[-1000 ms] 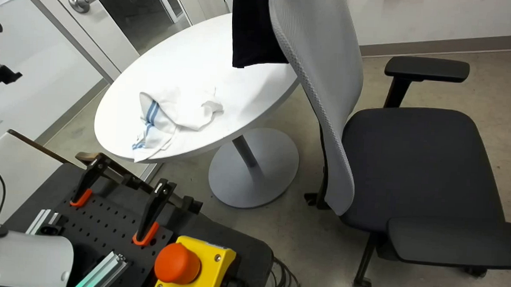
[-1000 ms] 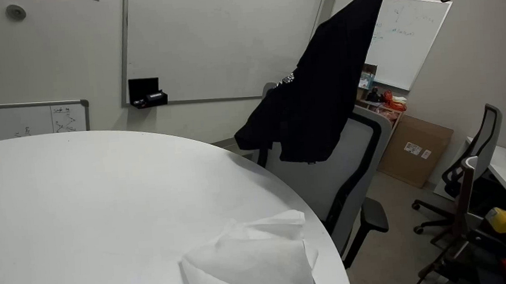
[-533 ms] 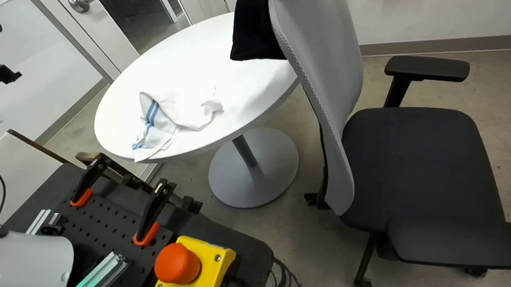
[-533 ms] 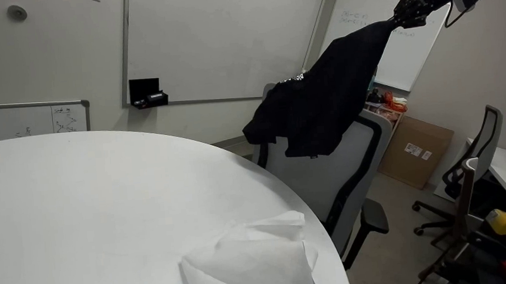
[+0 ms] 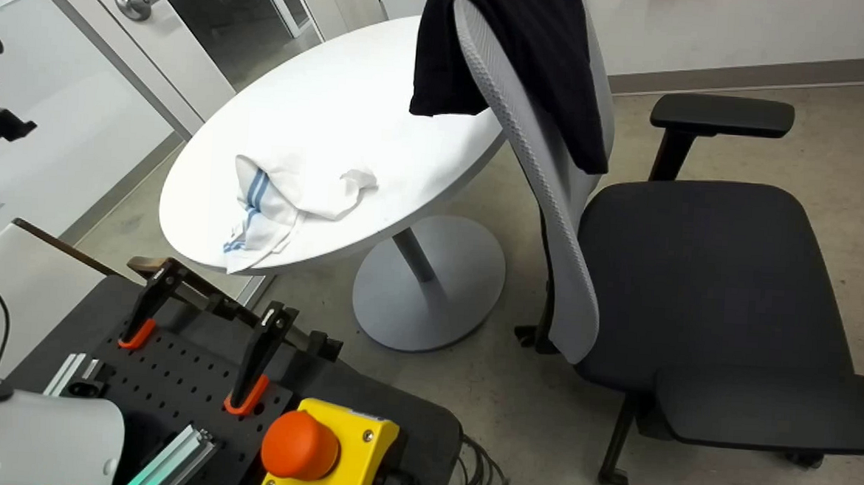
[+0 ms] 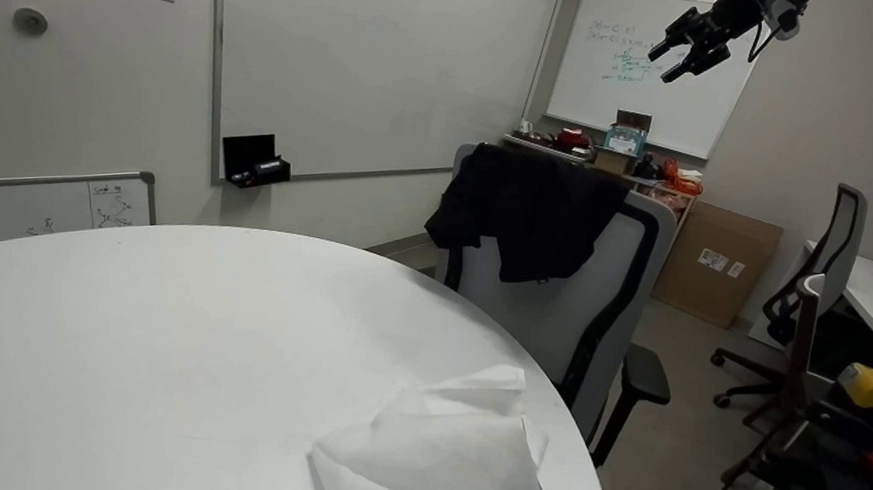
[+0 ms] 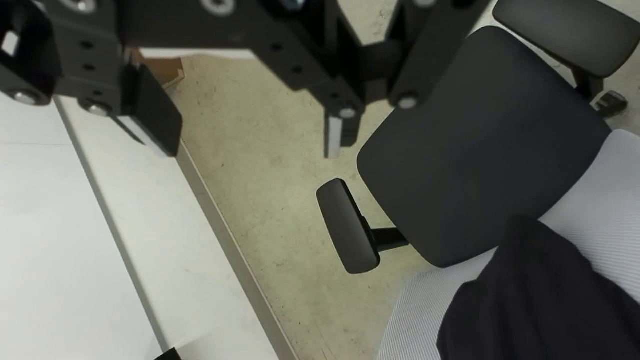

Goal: Hang the black shirt on the back of the chair

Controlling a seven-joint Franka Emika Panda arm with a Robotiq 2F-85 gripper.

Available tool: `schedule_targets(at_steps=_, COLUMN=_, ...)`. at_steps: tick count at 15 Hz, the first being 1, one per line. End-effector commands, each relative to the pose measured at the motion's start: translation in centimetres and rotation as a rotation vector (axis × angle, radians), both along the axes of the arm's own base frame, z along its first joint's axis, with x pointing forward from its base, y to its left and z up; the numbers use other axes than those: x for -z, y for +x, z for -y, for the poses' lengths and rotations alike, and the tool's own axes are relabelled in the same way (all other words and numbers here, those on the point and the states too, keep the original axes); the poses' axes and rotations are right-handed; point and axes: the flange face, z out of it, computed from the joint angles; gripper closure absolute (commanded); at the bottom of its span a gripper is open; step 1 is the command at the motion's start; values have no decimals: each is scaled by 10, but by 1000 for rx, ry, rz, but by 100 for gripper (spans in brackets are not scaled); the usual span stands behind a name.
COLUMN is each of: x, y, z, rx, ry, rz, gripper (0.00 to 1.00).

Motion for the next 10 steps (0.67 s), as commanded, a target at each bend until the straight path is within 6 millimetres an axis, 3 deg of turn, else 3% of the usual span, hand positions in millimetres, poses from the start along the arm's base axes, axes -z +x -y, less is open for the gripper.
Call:
schedule_targets(at_steps=1, x=-9, y=13, z=5, rx=12, ry=8, rz=-6, gripper=0)
schedule_targets(at_steps=4, x=-17, y=18, z=-5, rx=-39, ry=-1, rz=-12, gripper=0)
schedule_targets(at_steps=8, x=-29, y=22, z=-45, rx=-228, ry=3, rz=-118, gripper=0)
schedule_targets(at_steps=9, x=-16, y=23, z=-28, rx=-154, ry=10, rz=-88, gripper=0)
schedule_targets(at_steps=10, x=-20, y=25, z=-35, rx=-182, ry=11, rz=-103, gripper=0)
